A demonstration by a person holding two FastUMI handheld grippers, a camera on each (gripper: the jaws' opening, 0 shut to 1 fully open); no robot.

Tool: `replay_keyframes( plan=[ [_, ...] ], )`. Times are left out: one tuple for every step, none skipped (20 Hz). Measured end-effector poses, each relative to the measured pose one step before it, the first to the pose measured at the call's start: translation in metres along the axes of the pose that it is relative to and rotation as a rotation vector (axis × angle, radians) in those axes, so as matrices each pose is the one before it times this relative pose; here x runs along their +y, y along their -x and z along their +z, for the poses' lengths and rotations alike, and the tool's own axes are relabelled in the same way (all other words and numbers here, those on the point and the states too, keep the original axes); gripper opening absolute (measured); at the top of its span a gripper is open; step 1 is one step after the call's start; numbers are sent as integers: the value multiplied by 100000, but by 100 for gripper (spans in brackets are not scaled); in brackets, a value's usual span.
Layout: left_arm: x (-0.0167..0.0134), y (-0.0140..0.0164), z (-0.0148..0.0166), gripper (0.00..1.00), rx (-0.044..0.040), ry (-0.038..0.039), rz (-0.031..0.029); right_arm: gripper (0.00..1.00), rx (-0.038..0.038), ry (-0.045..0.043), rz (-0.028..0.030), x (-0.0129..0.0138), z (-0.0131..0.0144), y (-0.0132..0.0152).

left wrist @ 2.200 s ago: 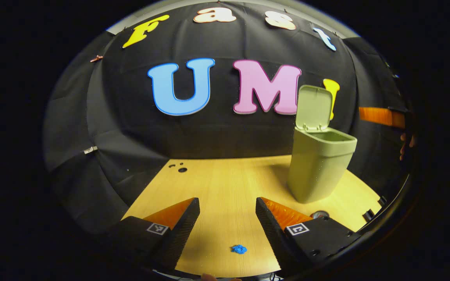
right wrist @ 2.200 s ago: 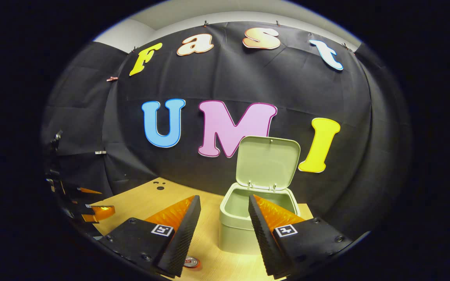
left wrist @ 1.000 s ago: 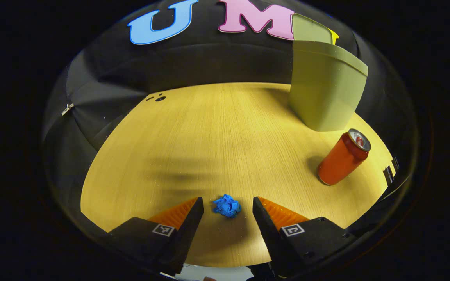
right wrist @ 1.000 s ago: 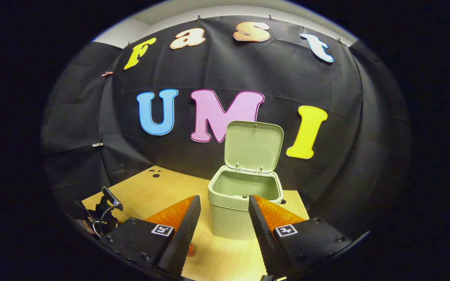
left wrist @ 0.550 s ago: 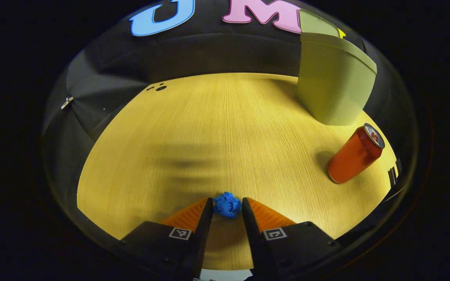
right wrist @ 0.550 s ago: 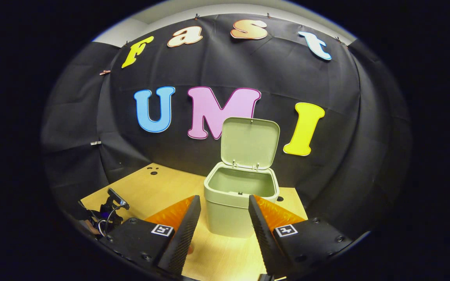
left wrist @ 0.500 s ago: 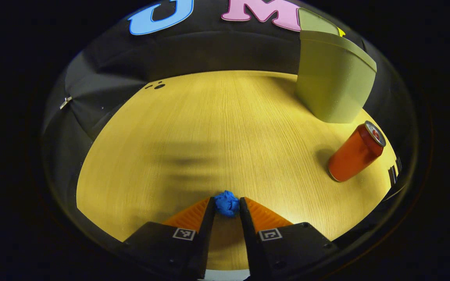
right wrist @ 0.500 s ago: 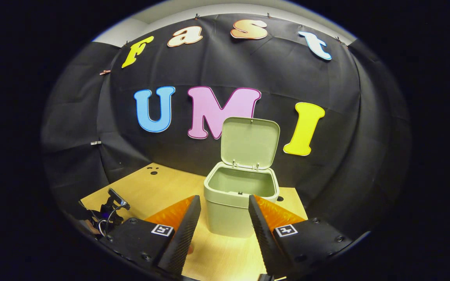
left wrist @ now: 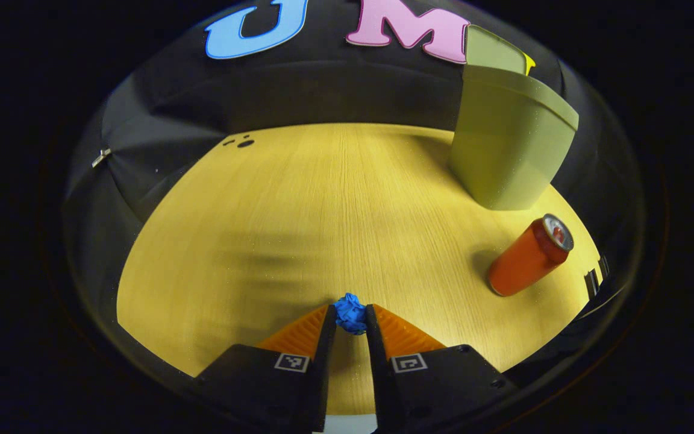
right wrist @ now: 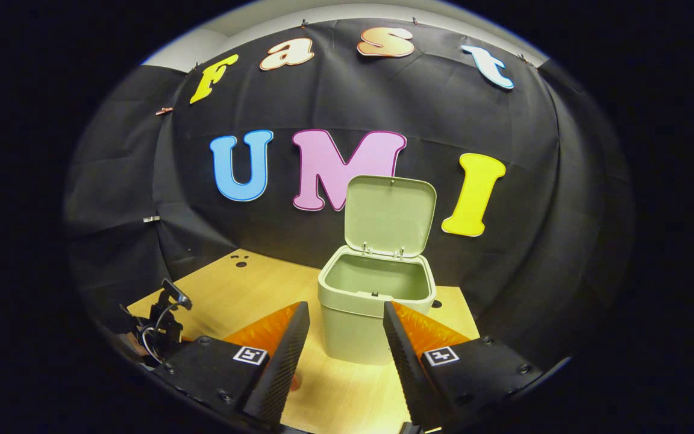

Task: Press the lid of the desktop garbage bin to open it, pick up the crumpled paper on the desktop and throw it into the bin, then pick up the pop can on the desktop and drop it into the bin, and finally close the garbage bin lid.

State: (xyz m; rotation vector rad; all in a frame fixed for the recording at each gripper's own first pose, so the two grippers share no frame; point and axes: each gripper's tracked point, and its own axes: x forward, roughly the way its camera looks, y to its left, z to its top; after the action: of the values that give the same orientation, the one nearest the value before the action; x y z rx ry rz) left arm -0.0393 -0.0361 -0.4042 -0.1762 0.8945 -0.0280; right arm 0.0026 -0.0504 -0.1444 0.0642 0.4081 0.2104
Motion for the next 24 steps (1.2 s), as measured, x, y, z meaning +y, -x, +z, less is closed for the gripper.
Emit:
replay_keyframes(
  plan=[
    [70,646,898,35,-2698,-622,-502,79,93,-313,231,101,-57,-80],
    [63,504,1161,35,-2525,-667,-577,79,-109,-357,228,90,-116,-102],
    [-126,514,1172,35,-2337,-406,-284,79,-22,-423,167,155,51,-115],
    [-302,308,1195,35,-2234,-80,-441,80,170,-320,266,0,-139,-76],
    [-191,395,1257,39,-2166,217,-488,80,52,-209,199,127,-93,-16],
    [-127,402,1258,35,-2247,459,-465,79,187,-230,312,125,-102,-34],
    [-224,451,1499,35,-2602,773,-470,80,117,-185,128,50,-83,-9],
    [-210,324,1284,35,-2483,808,-442,79,267,-257,264,52,-198,-82],
    [-206,330,1520,35,-2647,917,-602,79,399,-322,143,75,-192,-106],
    [-228,262,1388,35,-2699,851,-662,80,500,-359,390,117,-214,10],
    [-215,206,1488,35,-2680,599,-566,80,281,-205,221,128,-171,-35],
    [-222,281,1540,35,-2771,288,-425,79,372,-225,237,64,-215,-76],
    [-229,271,1419,35,-2702,-63,-594,79,219,-290,118,54,-162,-66],
    [-243,85,1311,35,-2597,-326,-396,79,191,-350,164,88,-162,52],
    [-230,218,1465,35,-2678,-426,-480,79,133,-329,50,25,-108,-33],
    [-295,204,1329,35,-2574,-400,-610,79,238,-196,39,58,-200,6],
    [-338,136,1426,39,-2409,-416,-858,79,75,0,-42,-27,-55,-15],
    [-445,102,1314,39,-2497,-515,-1315,79,206,123,-30,-2,-88,-47],
    [-526,41,1461,35,-2617,-554,-1652,79,322,14,3,-20,-182,-38],
    [-566,13,1272,35,-2731,-588,-1897,79,278,12,120,105,-169,-102],
    [-546,-105,1398,35,-2700,-537,-1781,79,331,-132,51,23,-157,-98],
    [-577,-348,1018,35,-2199,-553,-1955,79,484,-364,177,94,-244,24],
    [-584,-347,1034,35,-1891,-808,-1634,79,440,-441,247,51,-278,-16],
    [-526,-485,926,35,-1935,-1071,-1350,80,414,-321,280,129,-167,9]
  ],
)
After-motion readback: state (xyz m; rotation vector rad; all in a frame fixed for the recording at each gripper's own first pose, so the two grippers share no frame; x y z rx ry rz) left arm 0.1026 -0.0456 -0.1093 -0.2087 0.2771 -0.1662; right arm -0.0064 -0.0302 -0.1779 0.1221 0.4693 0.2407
